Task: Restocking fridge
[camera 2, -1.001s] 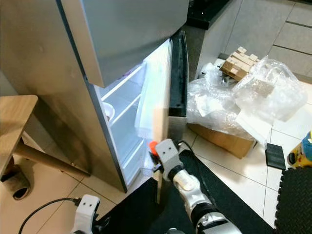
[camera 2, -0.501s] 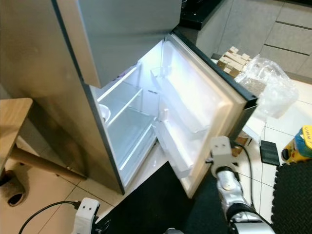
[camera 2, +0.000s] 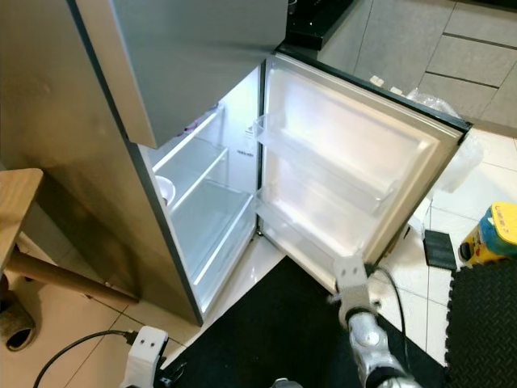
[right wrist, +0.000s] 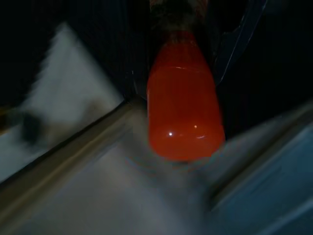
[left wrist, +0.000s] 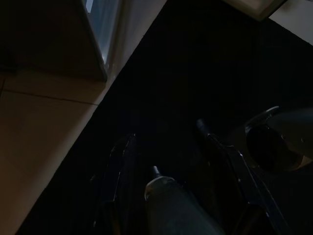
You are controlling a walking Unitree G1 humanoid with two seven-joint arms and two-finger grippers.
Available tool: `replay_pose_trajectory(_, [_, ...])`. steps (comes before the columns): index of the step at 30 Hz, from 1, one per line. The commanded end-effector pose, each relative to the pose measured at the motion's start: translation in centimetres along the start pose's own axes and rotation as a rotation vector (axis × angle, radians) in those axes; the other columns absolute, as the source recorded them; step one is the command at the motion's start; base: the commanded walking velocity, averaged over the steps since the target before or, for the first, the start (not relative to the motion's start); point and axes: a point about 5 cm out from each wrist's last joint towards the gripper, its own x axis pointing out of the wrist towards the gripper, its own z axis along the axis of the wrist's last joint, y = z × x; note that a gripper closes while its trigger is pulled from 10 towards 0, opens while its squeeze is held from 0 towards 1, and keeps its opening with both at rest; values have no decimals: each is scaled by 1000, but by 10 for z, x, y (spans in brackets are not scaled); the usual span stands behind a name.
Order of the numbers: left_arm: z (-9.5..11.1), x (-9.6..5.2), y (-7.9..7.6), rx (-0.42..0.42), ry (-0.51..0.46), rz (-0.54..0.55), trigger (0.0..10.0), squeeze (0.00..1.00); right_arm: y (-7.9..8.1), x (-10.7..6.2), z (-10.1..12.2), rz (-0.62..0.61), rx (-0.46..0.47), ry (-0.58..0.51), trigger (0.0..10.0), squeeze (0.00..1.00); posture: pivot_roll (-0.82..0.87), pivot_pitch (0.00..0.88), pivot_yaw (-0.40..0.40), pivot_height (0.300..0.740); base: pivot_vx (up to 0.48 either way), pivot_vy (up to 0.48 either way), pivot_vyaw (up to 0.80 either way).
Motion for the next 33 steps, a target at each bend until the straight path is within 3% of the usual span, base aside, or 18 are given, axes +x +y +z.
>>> replay_pose_trajectory(1, [-7, -1, -2, -81, 12, 53, 10000, 0, 3, -9, -22, 51, 2, 83, 10000, 0, -149, 97, -35, 740, 0, 0, 0])
replay_pose_trajectory(2, [-7, -1, 0, -150, -7, 106, 10000, 0, 4, -13, -30, 62, 19, 106, 10000, 0, -150, 100, -30, 740, 0, 0, 0])
replay_pose_trajectory(5, [-6, -1, 3, -207, -28, 155, 10000, 0, 5, -15, -34, 52, 43, 111, 10000, 0, -150, 100, -30, 740, 0, 0, 0])
replay_pose_trajectory(7, [4, 0, 9, -265, -98, 212, 10000, 0, 4, -16, -35, 16, 97, 109, 10000, 0, -154, 112, -16, 740, 0, 0, 0])
replay_pose_trajectory(14, [10, 5, 5, -165, -87, 161, 10000, 0, 5, -16, -37, 1, 82, 126, 10000, 0, -150, 116, 2, 740, 0, 0, 0])
replay_pose_trajectory(22, [11, 8, 0, -187, -84, 152, 10000, 0, 2, -12, -27, -3, 101, 92, 10000, 0, -144, 105, -16, 740, 0, 0, 0])
replay_pose_trajectory(26, [10, 10, -8, -125, -66, 105, 10000, 0, -4, -11, -27, -30, 118, 93, 10000, 0, -139, 103, -21, 740, 0, 0, 0])
replay_pose_trajectory(29, [6, 9, -11, -121, -52, 77, 10000, 0, -6, -12, -27, -44, 144, 81, 10000, 0, -155, 100, 6, 740, 0, 0, 0])
replay_pose_trajectory(33, [5, 10, -17, -103, -32, 23, 10000, 0, -8, -15, -32, -56, 165, 95, 10000, 0, -137, 97, -19, 740, 0, 0, 0])
